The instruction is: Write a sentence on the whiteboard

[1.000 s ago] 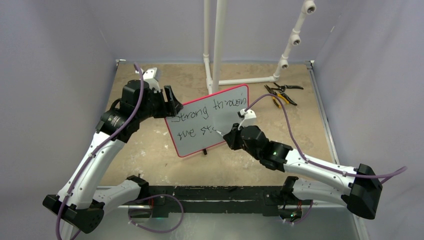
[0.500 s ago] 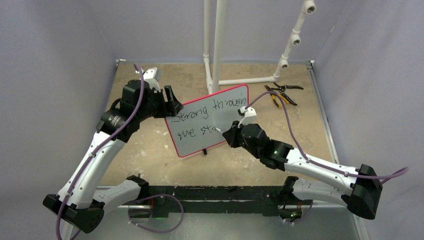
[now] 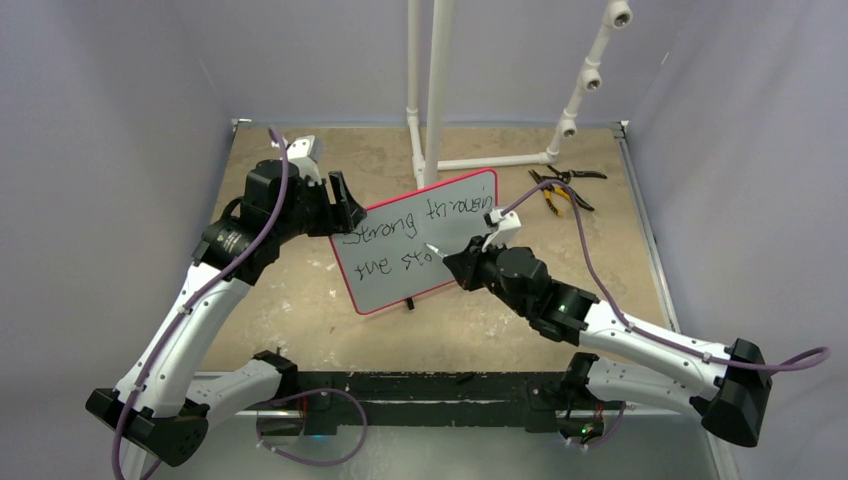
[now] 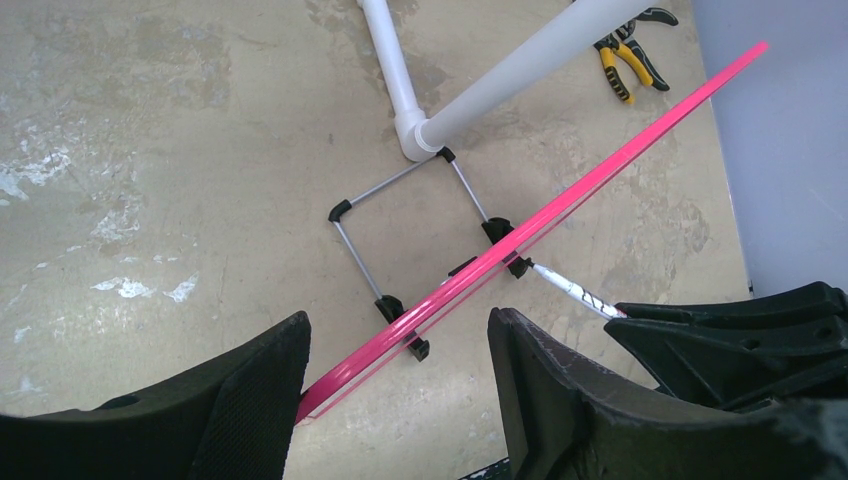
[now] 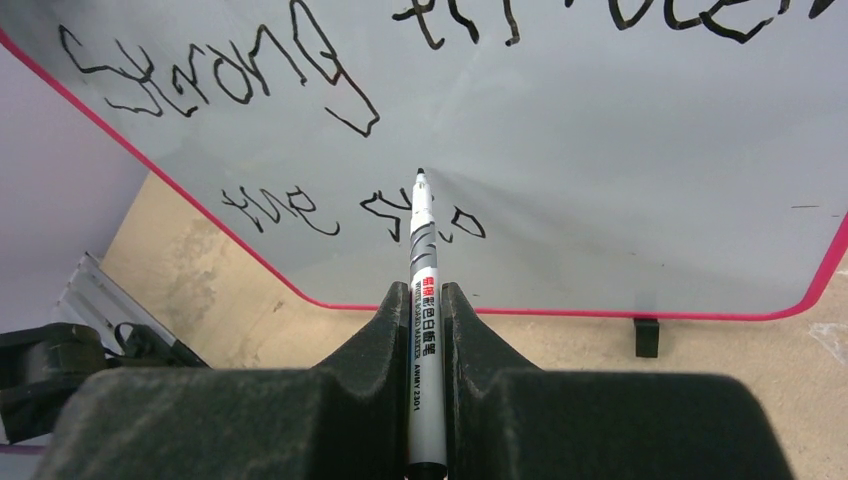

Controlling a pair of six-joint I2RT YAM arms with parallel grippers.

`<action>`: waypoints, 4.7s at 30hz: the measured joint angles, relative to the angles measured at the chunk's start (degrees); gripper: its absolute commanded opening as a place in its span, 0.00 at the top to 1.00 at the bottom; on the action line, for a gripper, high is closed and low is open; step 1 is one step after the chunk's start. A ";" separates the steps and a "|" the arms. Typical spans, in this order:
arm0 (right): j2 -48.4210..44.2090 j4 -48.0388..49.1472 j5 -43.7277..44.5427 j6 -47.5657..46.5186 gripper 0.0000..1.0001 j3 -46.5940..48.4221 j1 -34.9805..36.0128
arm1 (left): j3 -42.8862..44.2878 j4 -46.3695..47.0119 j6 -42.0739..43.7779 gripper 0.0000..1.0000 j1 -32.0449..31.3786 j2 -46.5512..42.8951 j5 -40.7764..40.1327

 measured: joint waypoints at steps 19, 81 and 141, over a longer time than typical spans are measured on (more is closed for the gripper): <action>4.26 -4.02 2.38 3.45 1.00 0.55 0.28 | -0.09 0.02 0.00 0.35 0.00 0.11 -0.20; 2.14 -7.56 8.13 6.73 1.00 0.33 0.22 | -0.09 0.00 0.00 0.35 0.02 0.94 -0.17; 3.76 -9.86 9.01 8.55 1.00 0.33 0.31 | -0.11 -0.39 -0.44 0.35 0.02 -0.28 -0.07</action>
